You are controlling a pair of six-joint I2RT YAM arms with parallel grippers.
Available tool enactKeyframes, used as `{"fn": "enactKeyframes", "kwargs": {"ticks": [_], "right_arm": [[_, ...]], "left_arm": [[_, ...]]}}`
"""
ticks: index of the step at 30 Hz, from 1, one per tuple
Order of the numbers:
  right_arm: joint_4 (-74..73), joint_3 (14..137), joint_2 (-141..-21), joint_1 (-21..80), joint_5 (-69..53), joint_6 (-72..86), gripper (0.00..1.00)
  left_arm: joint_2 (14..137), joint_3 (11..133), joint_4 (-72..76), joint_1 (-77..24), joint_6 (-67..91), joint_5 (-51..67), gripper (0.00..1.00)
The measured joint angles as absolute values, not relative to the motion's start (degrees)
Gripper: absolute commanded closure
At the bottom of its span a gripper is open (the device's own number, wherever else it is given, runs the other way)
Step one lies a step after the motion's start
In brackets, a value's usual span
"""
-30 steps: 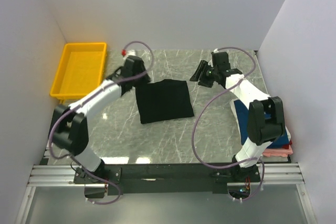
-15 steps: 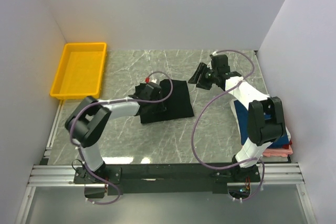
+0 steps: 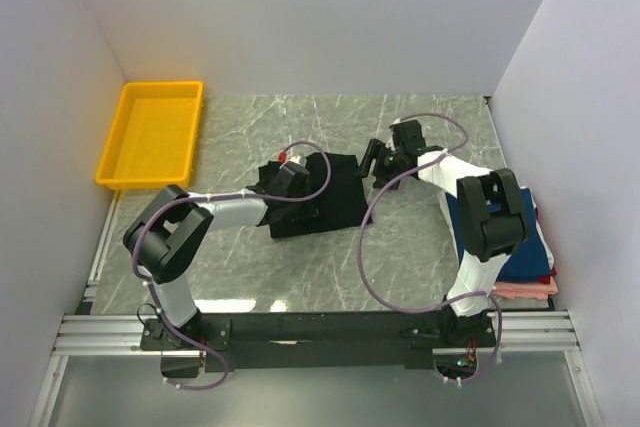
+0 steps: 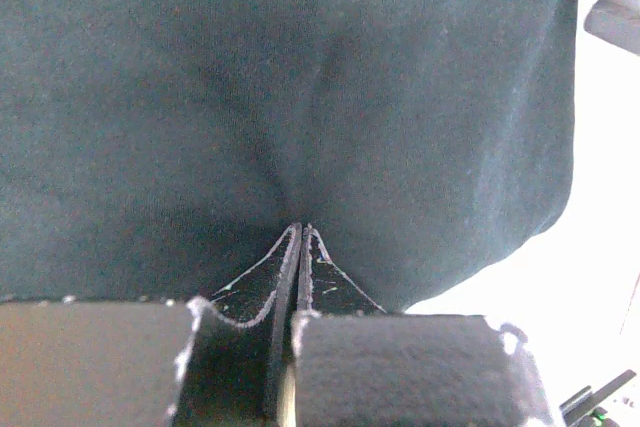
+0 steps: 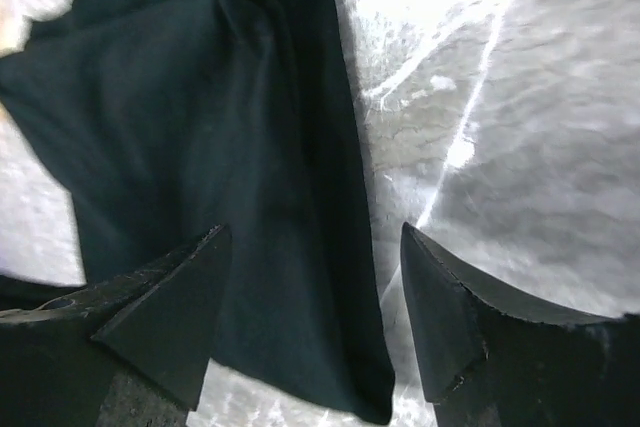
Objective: Fold and stack the t-shirts
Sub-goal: Neatly place the folded tshirt to the corner
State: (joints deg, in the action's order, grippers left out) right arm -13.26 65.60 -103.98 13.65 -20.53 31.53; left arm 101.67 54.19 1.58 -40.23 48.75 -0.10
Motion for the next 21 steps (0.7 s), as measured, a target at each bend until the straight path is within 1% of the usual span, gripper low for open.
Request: {"fn": "enactKeyframes", "kwargs": {"ticks": [6, 13, 18, 20, 21], "right_arm": [[-13.1, 66.9, -108.3, 16.8, -20.0, 30.1, 0.25], [-13.0, 69.5, -110.4, 19.1, -17.8, 29.7, 0.31], [-13.9, 71.5, -111.8, 21.8, -13.7, 29.8, 0.48], [-14.6, 72.2, -112.2, 23.2, -11.6, 29.9, 0.63], [-14.9, 72.4, -112.4, 23.8, -10.5, 30.1, 0.73]], "left_arm": [[100.9, 54.2, -0.5, -40.3, 47.5, 0.2, 0.95], [100.5, 54.2, -1.5, -40.3, 47.0, 0.2, 0.95], [100.2, 54.2, -1.9, -40.3, 46.6, 0.2, 0.95], [99.9, 54.2, -2.4, -40.3, 46.4, 0.2, 0.95], [99.7, 54.2, -2.7, -40.3, 46.3, 0.2, 0.95]]}}
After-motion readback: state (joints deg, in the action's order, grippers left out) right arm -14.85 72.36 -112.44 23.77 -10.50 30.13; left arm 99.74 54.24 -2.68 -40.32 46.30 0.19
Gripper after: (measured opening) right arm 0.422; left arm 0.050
